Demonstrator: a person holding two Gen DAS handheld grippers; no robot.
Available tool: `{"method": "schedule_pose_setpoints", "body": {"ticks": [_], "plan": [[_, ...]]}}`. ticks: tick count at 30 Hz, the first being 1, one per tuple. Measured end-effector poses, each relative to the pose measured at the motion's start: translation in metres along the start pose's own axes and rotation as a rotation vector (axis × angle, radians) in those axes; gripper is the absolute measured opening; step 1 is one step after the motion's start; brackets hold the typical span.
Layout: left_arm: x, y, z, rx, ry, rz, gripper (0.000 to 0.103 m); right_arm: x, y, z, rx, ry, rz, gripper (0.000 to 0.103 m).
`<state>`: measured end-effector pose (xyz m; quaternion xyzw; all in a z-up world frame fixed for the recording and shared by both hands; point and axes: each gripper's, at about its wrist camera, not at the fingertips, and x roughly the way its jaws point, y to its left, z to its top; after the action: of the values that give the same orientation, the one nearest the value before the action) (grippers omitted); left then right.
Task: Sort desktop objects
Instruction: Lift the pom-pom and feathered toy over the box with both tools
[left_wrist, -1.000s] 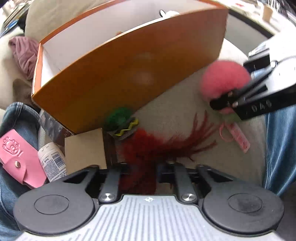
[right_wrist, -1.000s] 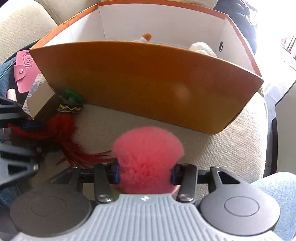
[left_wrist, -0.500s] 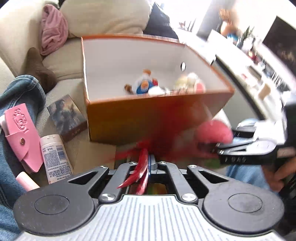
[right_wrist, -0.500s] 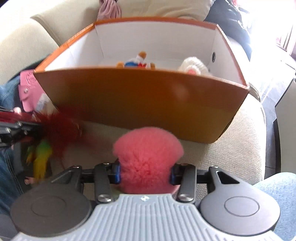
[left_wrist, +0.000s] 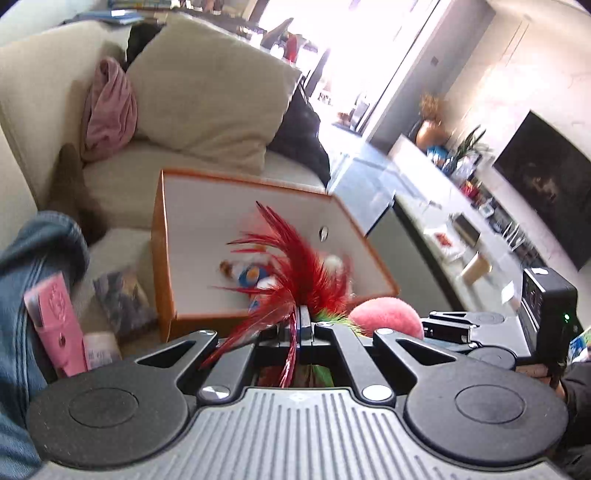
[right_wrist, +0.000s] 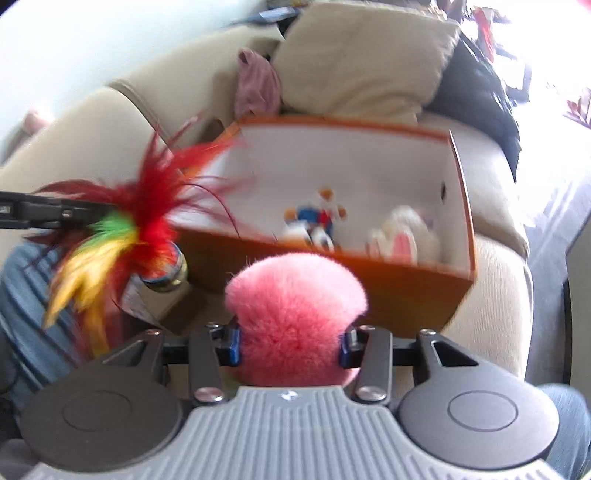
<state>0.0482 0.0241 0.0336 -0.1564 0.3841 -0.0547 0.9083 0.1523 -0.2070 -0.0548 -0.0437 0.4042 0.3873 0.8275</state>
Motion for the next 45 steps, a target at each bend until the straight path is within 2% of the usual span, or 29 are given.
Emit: {"method": "schedule_pose_setpoints", "body": {"ticks": [7, 13, 17, 21, 28, 34, 42, 45], "plan": [[-0.011, -0.005, 0.039, -0.004, -0.109, 0.023, 0.0, -0.015, 0.011, 0.052, -0.043, -0.112, 0.059, 0.047], [0.0, 0.002, 0.059, -0.025, -0.13, 0.037, 0.0, -0.009, 0.016, 0.092, -0.081, -0.174, 0.045, 0.047], [0.022, 0.015, 0.069, -0.058, -0.102, 0.038, 0.0, 0.017, -0.002, 0.115, -0.07, -0.149, -0.001, 0.047], [0.053, 0.029, 0.079, -0.087, -0.066, 0.04, 0.0, 0.056, -0.033, 0.129, -0.043, -0.081, -0.077, 0.047], [0.114, 0.041, 0.098, -0.106, 0.016, 0.031, 0.0, 0.12, -0.08, 0.135, -0.041, 0.039, -0.194, 0.047], [0.151, 0.047, 0.103, -0.113, 0.061, 0.038, 0.0, 0.155, -0.102, 0.136, -0.053, 0.091, -0.248, 0.049], [0.155, 0.054, 0.101, -0.133, 0.073, 0.062, 0.0, 0.148, -0.104, 0.137, -0.035, 0.08, -0.239, 0.053], [0.15, 0.056, 0.1, -0.145, 0.064, 0.075, 0.0, 0.133, -0.085, 0.134, -0.034, 0.072, -0.155, 0.052]]}}
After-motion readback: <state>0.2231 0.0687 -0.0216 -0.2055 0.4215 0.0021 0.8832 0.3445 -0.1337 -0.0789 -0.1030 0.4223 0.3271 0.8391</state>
